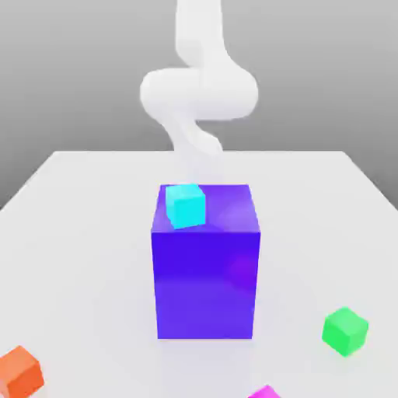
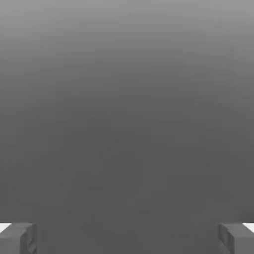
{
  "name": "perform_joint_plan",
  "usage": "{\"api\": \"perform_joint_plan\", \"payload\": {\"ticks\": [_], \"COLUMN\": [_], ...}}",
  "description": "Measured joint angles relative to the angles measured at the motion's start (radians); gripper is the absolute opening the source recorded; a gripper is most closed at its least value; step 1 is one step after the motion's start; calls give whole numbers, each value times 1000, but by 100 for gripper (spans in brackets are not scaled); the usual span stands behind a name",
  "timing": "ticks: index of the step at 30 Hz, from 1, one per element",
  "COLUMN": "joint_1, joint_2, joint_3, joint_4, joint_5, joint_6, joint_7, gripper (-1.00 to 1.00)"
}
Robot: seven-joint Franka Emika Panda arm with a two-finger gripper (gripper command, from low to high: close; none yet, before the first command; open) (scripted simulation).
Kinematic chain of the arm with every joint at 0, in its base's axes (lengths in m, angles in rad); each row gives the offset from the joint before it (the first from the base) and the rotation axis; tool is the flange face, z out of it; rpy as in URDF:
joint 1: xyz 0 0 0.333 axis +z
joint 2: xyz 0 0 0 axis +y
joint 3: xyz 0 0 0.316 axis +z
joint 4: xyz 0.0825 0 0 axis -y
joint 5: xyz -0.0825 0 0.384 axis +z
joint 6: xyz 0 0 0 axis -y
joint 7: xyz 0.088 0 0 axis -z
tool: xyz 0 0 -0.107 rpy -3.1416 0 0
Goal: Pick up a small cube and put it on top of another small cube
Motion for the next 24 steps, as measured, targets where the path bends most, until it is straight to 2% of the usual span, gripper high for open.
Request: {"api": "perform_joint_plan", "payload": {"ticks": [11,24], "joint_1": [83,135], "joint_2": [405,876], "joint_3": [-25,-6], "joint_4": [21,45], "joint_5": [34,40], "joint_6": [111,241], "joint_7": [-174,-353], "gripper": [0,0]}}
